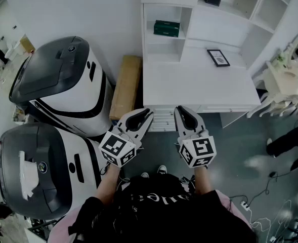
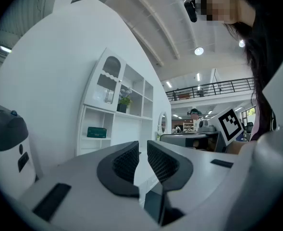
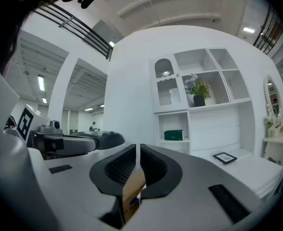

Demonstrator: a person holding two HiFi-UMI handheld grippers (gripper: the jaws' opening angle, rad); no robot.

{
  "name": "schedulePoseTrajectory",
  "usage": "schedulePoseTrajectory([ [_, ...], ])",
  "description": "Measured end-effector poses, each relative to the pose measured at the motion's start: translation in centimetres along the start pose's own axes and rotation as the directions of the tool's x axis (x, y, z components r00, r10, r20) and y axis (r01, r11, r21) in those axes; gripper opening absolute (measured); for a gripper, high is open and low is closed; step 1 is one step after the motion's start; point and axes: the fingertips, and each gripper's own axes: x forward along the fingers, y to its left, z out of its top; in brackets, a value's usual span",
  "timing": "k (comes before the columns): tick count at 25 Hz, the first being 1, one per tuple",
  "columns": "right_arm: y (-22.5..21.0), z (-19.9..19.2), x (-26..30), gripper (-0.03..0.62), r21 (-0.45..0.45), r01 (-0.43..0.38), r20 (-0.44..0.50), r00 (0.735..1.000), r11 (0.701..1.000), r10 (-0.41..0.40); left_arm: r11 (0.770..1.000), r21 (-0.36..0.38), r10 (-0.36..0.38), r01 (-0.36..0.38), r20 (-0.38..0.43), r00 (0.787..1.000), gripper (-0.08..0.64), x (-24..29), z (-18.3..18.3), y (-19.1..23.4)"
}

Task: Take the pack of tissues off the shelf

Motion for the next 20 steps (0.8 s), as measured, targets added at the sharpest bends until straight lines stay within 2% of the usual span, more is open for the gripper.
schedulePoseTrajectory([
  [5, -0.9, -0.1, 0.7, 0.063, 0.004, -0.001, 0.007, 1.000, 1.000, 0.001, 1.000, 0.007, 0.016, -0.016, 0.001, 1.000, 0.051, 0.9, 0.0, 1.0],
  [11, -2.5, -0.3, 0.7, 0.064, 0.076, -0.018, 0.026, 1.000, 0.997, 0.016, 0.999, 0.009, 0.034, -0.033, -0.010, 0.999, 0.051, 2.2, -0.5, 1.4],
  [20, -6.3, -1.3, -0.2, 0.064, 0.079, -0.036, 0.015, 0.999, 0.996, 0.034, 0.999, 0.010, 0.052, -0.052, -0.025, 0.998, 0.051, 5.3, -1.7, 0.2],
])
